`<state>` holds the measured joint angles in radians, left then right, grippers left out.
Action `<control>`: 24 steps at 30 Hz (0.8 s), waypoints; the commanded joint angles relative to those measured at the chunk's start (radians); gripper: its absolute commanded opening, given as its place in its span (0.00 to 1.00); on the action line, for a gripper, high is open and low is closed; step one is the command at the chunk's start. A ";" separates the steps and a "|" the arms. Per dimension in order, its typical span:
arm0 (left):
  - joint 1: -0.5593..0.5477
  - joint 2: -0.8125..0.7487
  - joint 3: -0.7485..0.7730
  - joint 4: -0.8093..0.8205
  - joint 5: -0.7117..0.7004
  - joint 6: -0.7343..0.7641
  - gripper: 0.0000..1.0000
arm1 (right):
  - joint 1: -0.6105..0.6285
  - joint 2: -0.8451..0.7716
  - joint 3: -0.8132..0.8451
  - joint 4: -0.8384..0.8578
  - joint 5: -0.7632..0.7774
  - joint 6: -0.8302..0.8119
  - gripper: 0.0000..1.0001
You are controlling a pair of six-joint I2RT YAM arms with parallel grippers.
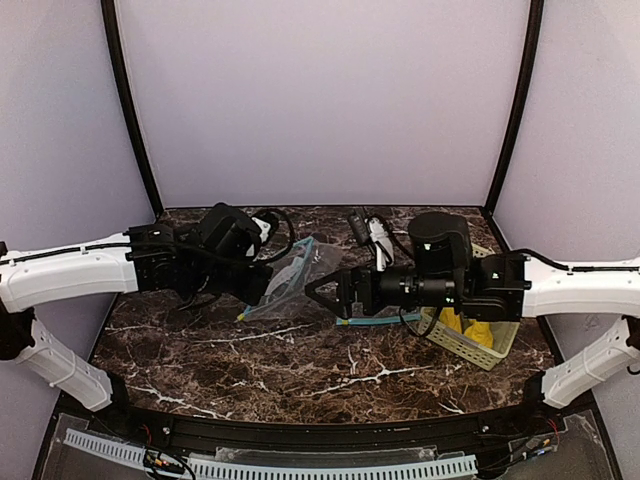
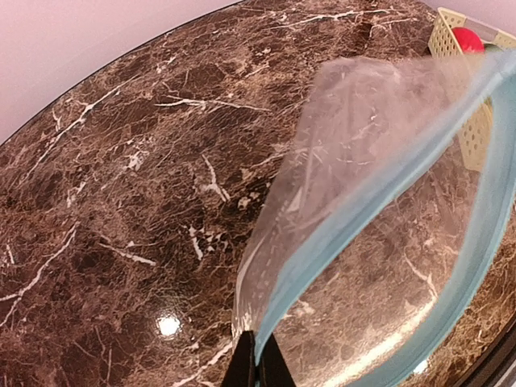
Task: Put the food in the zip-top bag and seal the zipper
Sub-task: Open the zipper food storage bag at the center of the board.
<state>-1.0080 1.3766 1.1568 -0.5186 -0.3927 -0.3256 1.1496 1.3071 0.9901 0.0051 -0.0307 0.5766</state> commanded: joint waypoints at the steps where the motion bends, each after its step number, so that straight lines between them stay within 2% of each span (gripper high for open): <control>1: 0.026 -0.067 0.045 -0.119 -0.062 0.094 0.01 | 0.006 -0.092 -0.039 -0.056 0.054 -0.016 0.99; 5: 0.035 -0.072 0.121 -0.240 -0.216 0.179 0.01 | -0.015 -0.166 -0.032 -0.316 0.243 0.031 0.99; 8: 0.054 -0.057 0.141 -0.287 -0.244 0.219 0.01 | -0.064 -0.237 -0.051 -0.468 0.327 0.089 0.99; 15: 0.084 0.035 0.084 -0.205 -0.039 0.261 0.01 | -0.235 -0.364 -0.107 -0.729 0.399 0.218 0.99; 19: 0.085 0.146 0.084 -0.171 0.092 0.269 0.01 | -0.337 -0.358 -0.127 -0.820 0.393 0.237 0.99; 24: 0.085 0.208 0.088 -0.117 0.233 0.282 0.01 | -0.429 -0.336 -0.157 -0.875 0.402 0.272 0.99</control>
<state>-0.9245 1.5715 1.2560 -0.6769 -0.3092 -0.0689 0.7700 0.9611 0.8616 -0.7784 0.3420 0.8001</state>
